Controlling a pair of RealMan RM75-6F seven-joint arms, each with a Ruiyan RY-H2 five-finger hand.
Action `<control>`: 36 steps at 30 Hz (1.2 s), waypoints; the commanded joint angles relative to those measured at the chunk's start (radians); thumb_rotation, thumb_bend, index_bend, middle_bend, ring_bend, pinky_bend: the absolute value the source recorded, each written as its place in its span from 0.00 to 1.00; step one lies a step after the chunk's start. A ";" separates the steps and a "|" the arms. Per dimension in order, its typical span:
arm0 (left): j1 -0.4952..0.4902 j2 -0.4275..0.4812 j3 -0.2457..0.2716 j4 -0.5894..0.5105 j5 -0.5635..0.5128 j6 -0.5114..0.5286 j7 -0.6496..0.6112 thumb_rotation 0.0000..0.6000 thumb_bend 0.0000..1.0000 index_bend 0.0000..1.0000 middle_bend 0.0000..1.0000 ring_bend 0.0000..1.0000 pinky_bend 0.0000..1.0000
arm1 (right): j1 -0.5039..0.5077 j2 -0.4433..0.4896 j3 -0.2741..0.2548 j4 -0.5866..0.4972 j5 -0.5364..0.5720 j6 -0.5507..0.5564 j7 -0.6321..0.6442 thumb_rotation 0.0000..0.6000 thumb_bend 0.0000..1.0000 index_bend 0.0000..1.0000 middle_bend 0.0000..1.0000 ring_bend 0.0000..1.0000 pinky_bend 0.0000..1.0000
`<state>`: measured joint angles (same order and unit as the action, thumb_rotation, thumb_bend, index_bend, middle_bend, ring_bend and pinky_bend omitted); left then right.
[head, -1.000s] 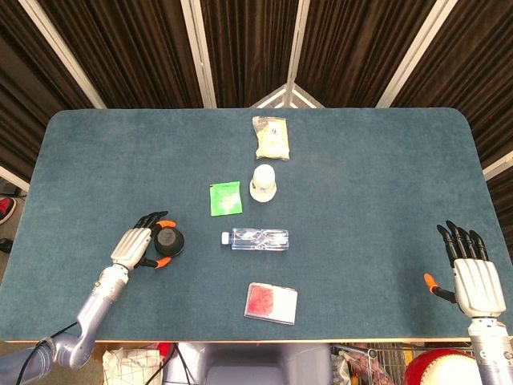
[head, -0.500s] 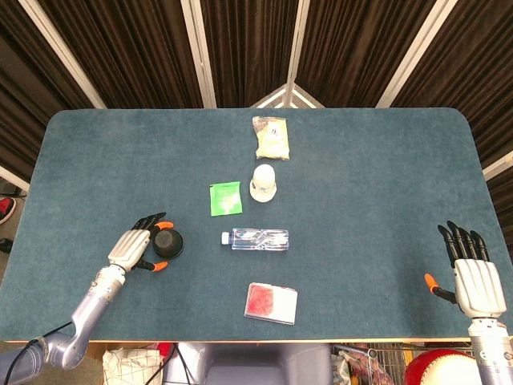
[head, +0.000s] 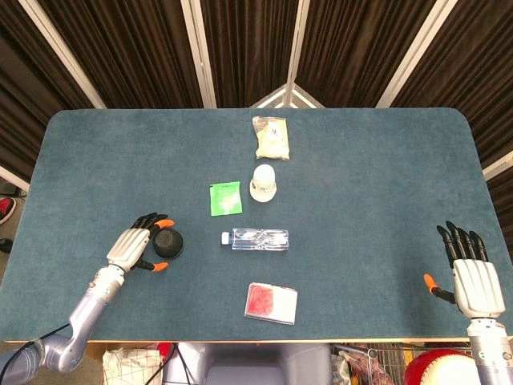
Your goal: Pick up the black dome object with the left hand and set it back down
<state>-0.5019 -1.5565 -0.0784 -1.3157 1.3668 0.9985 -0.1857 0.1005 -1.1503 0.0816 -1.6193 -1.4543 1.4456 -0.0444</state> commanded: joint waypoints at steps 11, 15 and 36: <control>0.010 -0.031 -0.011 0.024 0.024 0.057 -0.057 1.00 0.39 0.28 0.29 0.00 0.00 | 0.002 -0.003 0.002 0.005 0.005 -0.004 -0.002 1.00 0.28 0.07 0.02 0.06 0.01; 0.013 -0.032 -0.015 0.025 0.031 0.074 -0.069 1.00 0.44 0.31 0.36 0.00 0.00 | 0.001 -0.003 0.001 0.002 0.005 -0.004 -0.003 1.00 0.28 0.07 0.02 0.06 0.01; -0.004 -0.047 -0.032 -0.090 0.057 0.103 -0.137 1.00 0.54 0.37 0.45 0.00 0.00 | 0.002 -0.001 0.003 -0.001 0.005 -0.003 -0.005 1.00 0.28 0.07 0.02 0.06 0.01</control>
<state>-0.5010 -1.5981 -0.1088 -1.4018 1.4284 1.1074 -0.3295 0.1024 -1.1517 0.0844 -1.6205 -1.4487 1.4422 -0.0495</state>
